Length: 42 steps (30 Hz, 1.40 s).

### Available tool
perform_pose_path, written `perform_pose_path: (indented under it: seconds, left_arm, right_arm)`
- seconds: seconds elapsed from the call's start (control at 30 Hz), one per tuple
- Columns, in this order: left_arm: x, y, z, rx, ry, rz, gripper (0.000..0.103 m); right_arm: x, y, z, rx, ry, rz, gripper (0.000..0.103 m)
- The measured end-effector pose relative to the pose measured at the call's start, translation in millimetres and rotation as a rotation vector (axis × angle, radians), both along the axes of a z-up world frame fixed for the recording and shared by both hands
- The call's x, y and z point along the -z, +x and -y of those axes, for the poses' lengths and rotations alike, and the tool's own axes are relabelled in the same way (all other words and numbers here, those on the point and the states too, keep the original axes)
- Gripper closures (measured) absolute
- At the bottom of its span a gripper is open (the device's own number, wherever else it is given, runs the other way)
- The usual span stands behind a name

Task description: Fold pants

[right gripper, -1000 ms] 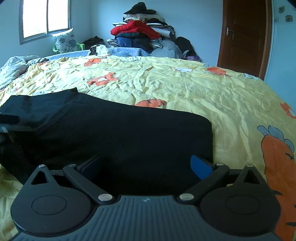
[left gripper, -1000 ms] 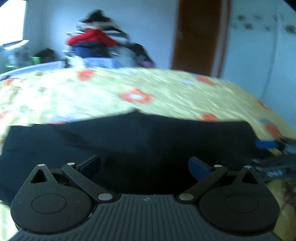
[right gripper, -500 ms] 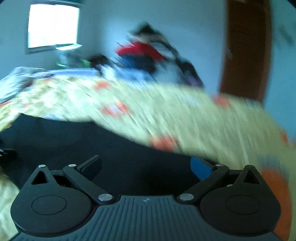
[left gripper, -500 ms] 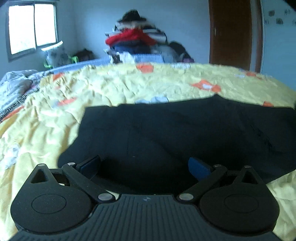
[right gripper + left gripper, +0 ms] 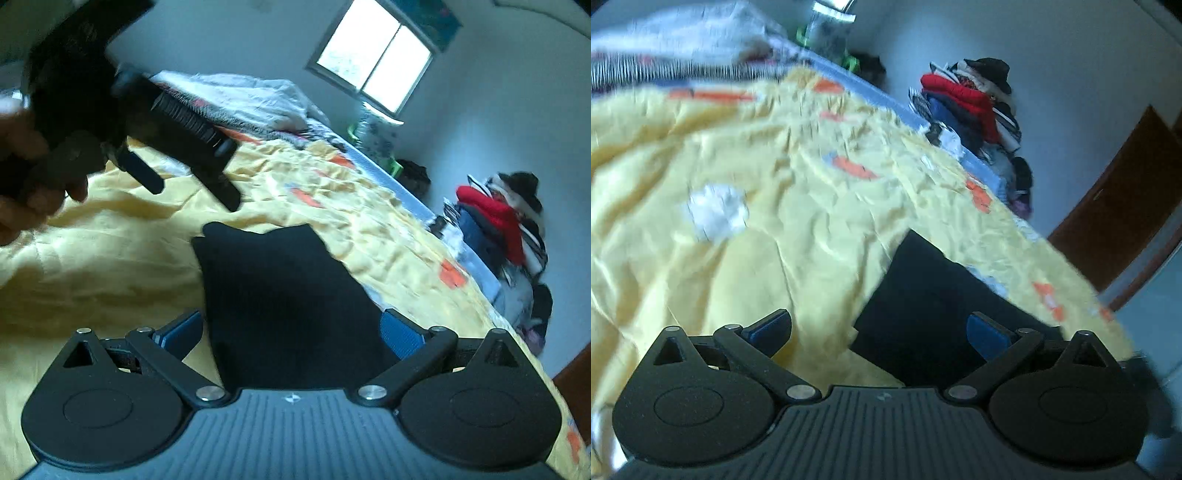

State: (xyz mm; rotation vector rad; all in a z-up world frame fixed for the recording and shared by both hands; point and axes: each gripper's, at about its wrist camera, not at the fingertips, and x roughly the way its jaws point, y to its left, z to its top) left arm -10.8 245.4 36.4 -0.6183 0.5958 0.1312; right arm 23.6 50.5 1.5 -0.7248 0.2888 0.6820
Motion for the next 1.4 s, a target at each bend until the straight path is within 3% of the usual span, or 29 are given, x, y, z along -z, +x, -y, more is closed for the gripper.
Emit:
perform_pose_path:
  seconds: [0.13,0.2,0.4,0.67,0.83,0.97,1.0,1.07,1.13,1.17,1.2,1.27,1.4]
  left_arm:
    - [14,10,-4,0.089,-0.214,-0.010,0.001]
    - [21,17,-4,0.111,-0.276,-0.028,0.001]
    - [49,38,-2,0.169,-0.521,-0.070,0.001]
    - [55,70,1,0.117,-0.593,-0.003,0.000]
    - [53,88,4,0.098,-0.572,0.042,0.001]
    - [50,94,10,0.104,-0.508,0.060,0.005]
    - [50,93,12,0.106,-0.488,0.063,0.009]
    - [52,93,14,0.092,-0.441,0.054,0.032]
    - [58,93,14,0.076,-0.393,0.021,0.073]
    - [61,92,13,0.065,-0.373,0.015,0.078]
    - [64,90,13,0.062,-0.365,0.021,0.083]
    - [62,84,15,0.061,-0.330,0.049,0.085]
    - [32,71,45,0.092,-0.076,0.123,0.087]
  right_arm:
    - [16,7,-24,0.032,-0.083,0.023,0.000]
    - [23,14,-28,0.051,-0.110,0.027,0.000]
    - [24,21,-25,0.131,-0.033,0.131,0.000]
    - [6,29,-7,0.162,0.122,0.070,0.000]
    - [-9,25,12,0.108,0.155,-0.017,0.000]
    - [-31,32,43,0.094,0.288,-0.069,0.000]
    - [-34,38,48,0.113,0.308,-0.080,0.000]
    - [-33,56,51,0.170,0.288,-0.093,0.001]
    - [-27,74,48,0.190,0.240,-0.127,0.022]
    - [-23,83,46,0.196,0.225,-0.157,0.049]
    - [-18,90,43,0.192,0.227,-0.193,0.065]
    - [-11,98,38,0.161,0.252,-0.273,0.075]
    - [-7,92,31,0.115,0.299,-0.304,0.077]
